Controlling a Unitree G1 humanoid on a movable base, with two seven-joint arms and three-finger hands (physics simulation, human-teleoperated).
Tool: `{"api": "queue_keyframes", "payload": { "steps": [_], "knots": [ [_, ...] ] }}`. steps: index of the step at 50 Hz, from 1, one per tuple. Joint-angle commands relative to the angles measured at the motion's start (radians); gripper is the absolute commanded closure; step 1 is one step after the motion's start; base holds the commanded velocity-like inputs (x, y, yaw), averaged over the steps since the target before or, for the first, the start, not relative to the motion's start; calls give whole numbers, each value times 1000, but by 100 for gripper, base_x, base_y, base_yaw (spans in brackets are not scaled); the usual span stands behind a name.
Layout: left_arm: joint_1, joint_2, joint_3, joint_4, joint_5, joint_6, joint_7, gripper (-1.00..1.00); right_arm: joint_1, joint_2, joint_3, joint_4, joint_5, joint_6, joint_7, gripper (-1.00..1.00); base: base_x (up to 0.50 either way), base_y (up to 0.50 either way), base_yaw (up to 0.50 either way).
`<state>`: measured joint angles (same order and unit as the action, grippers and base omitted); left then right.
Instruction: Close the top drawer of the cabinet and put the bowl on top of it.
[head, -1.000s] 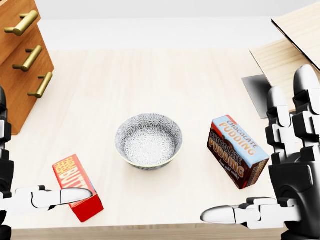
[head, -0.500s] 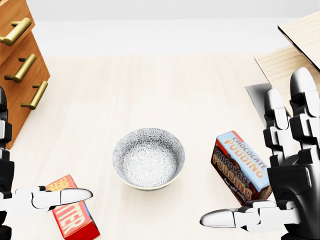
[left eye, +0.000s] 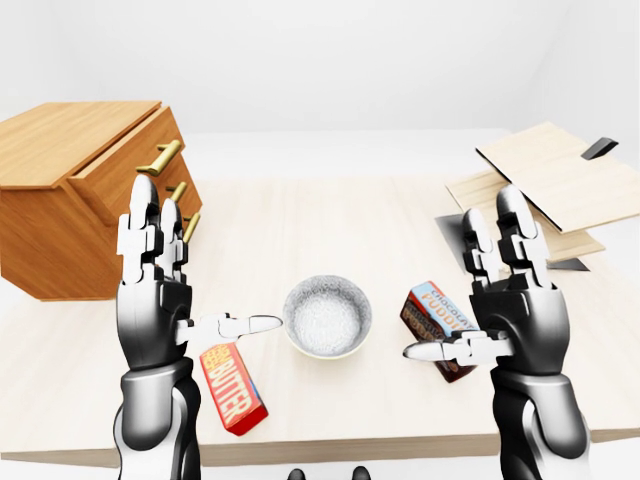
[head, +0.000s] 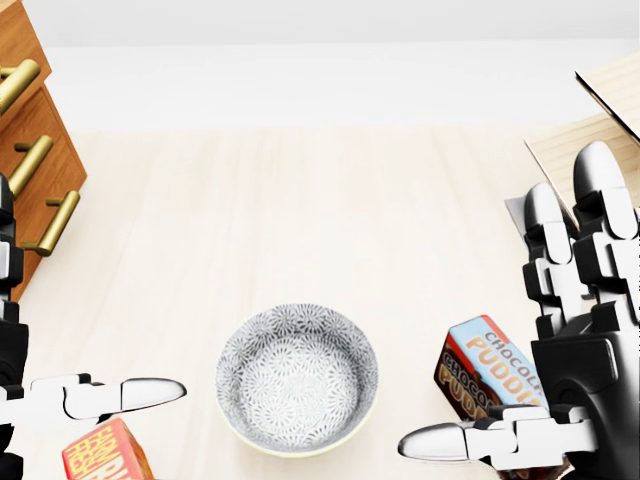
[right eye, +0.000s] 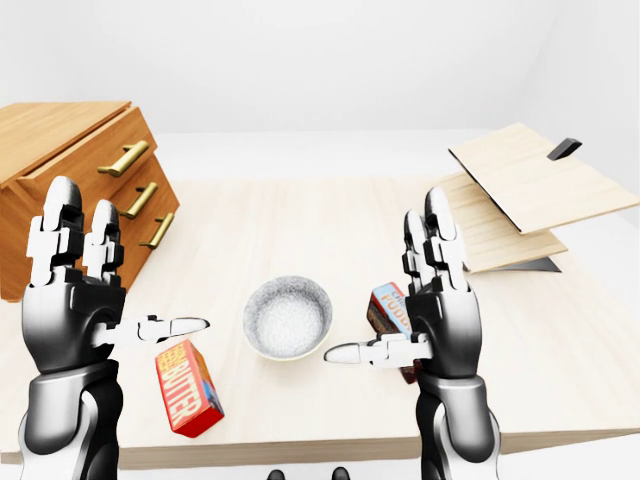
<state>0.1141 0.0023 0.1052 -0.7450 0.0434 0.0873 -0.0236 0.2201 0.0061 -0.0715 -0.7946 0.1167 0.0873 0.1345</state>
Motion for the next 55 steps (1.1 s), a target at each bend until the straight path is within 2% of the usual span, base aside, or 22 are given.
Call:
{"api": "queue_keyframes", "payload": {
  "steps": [1, 27, 55],
  "knots": [
    [2, 0, 1, -1, -3, 0, 0, -100, 9, 3, 5, 12, -7, 0, 1, -100, 0, 0, 0],
    [7, -1, 2, -8, 1, 0, -2, -100, 38, 7, 7, 17, -13, 0, 1, -100, 0, 2, 0],
    [7, -1, -11, 21, 9, 0, 2, -100, 27, 7, -14, 18, 28, 0, 6, -100, 0, 43, 0]
  ]
}}
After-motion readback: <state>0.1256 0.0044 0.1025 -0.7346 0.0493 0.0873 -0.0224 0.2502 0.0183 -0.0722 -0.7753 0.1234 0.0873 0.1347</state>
